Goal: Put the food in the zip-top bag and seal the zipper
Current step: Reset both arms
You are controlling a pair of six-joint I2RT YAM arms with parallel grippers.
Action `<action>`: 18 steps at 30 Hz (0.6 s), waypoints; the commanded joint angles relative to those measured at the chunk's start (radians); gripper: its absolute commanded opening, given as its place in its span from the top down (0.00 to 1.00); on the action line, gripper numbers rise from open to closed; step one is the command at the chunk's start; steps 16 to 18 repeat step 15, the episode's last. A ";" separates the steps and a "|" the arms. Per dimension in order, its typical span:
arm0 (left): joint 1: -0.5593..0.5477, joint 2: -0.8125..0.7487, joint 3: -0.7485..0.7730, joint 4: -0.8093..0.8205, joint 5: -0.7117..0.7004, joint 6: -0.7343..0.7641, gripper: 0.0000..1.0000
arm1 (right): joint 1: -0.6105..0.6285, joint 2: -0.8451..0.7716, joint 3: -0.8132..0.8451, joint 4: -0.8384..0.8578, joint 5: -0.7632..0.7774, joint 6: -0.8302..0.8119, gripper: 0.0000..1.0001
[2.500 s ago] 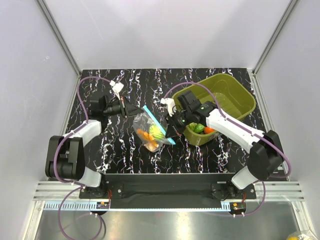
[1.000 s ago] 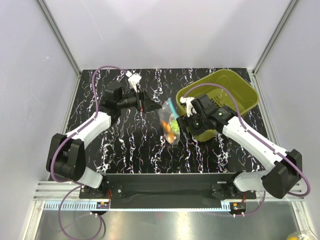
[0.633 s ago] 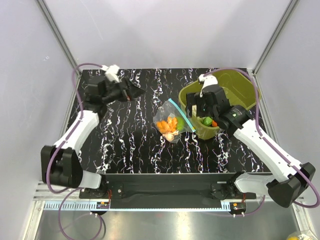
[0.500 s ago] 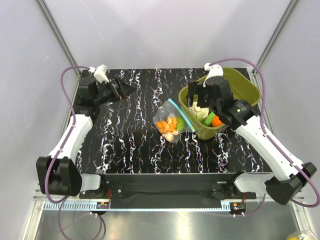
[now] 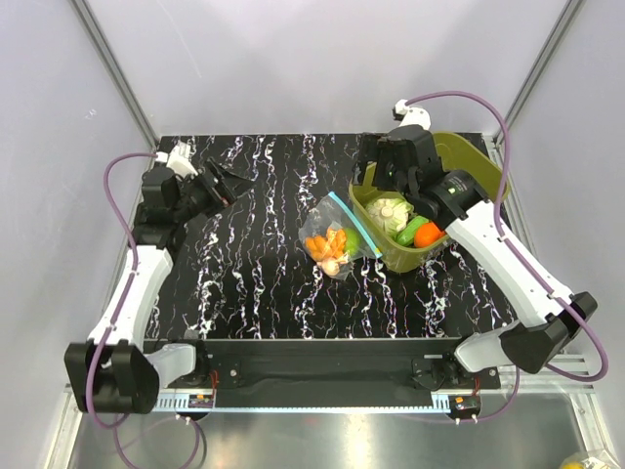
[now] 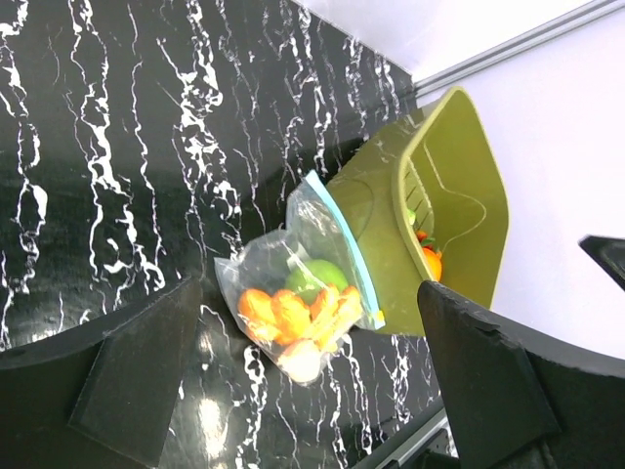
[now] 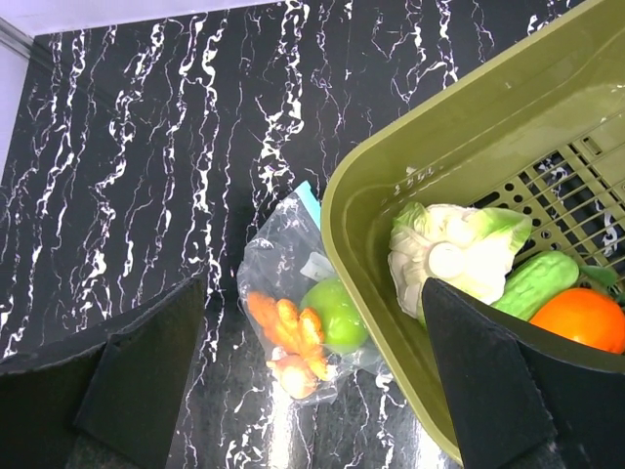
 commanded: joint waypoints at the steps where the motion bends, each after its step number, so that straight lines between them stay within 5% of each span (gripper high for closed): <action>1: 0.001 -0.107 -0.015 -0.011 -0.022 -0.015 0.01 | -0.004 -0.054 -0.018 0.015 0.028 0.037 0.00; 6: 0.000 -0.173 -0.008 -0.145 0.037 0.017 0.01 | -0.004 -0.110 -0.090 -0.005 0.011 0.083 0.00; 18: 0.000 -0.253 -0.058 -0.179 0.052 0.022 0.01 | -0.004 -0.172 -0.161 -0.068 0.023 0.116 0.00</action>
